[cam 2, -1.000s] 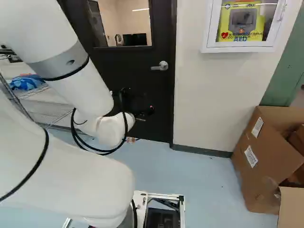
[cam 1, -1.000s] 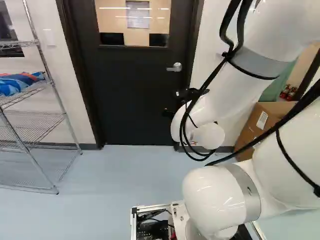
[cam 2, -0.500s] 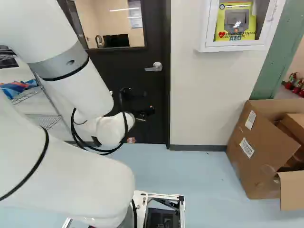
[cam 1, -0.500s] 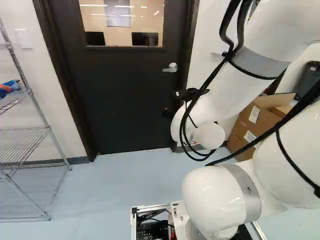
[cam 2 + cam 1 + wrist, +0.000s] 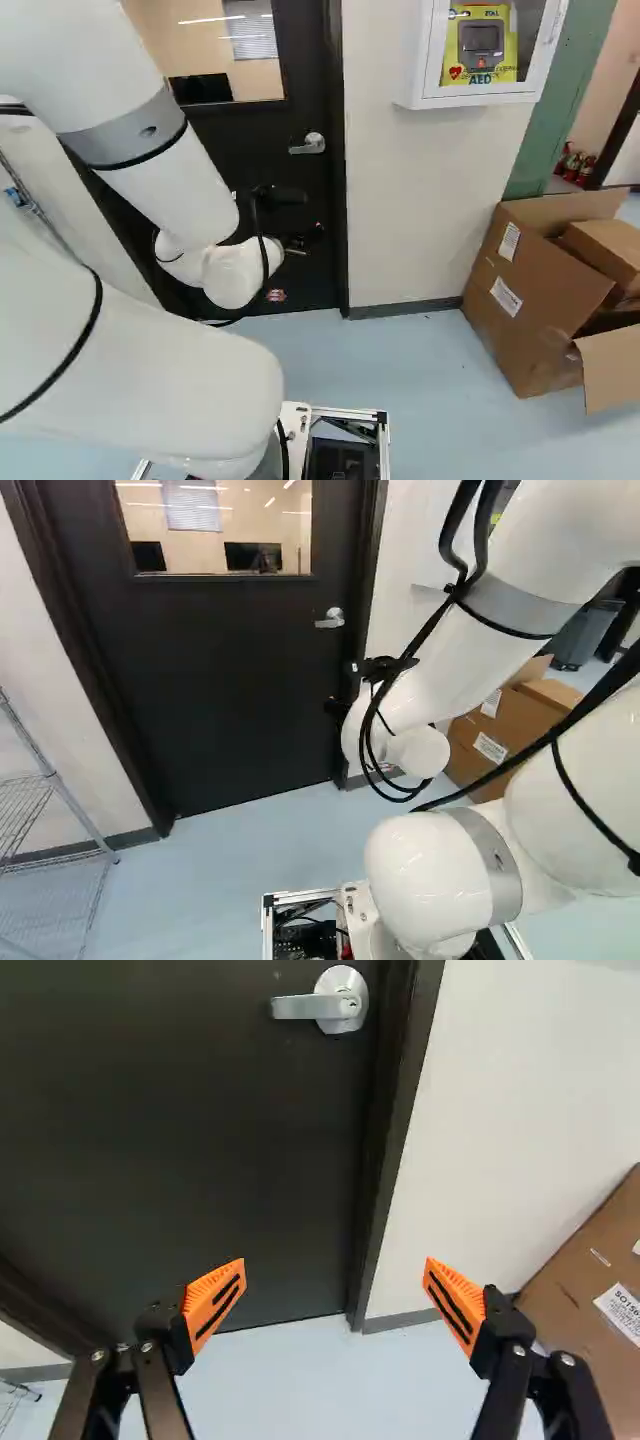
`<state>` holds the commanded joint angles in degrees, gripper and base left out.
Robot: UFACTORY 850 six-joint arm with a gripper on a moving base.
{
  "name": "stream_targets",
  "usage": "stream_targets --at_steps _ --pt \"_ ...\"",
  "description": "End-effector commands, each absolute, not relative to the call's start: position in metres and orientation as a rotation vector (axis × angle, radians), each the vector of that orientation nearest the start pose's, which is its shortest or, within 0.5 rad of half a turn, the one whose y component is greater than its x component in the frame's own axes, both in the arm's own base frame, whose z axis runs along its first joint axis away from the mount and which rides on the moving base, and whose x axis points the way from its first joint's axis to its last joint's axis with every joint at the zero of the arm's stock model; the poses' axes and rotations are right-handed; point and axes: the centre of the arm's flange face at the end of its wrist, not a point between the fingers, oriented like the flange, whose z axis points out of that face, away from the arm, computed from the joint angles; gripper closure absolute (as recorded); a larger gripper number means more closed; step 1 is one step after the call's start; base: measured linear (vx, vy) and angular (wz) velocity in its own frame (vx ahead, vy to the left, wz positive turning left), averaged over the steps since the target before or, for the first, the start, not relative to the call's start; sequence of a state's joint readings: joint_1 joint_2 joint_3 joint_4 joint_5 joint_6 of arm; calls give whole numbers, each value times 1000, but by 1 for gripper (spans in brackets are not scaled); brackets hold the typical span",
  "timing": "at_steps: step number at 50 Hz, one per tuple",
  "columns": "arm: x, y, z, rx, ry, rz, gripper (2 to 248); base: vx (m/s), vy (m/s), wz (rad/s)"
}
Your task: Open the door and move inside
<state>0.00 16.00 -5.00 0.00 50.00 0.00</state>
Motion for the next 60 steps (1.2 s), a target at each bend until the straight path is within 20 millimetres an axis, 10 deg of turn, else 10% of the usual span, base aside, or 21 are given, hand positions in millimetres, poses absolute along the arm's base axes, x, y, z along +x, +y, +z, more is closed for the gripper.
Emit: stream_targets --at_steps 60 --pt "270 0 366 -2558 0 -1824 3 79 128 -211"
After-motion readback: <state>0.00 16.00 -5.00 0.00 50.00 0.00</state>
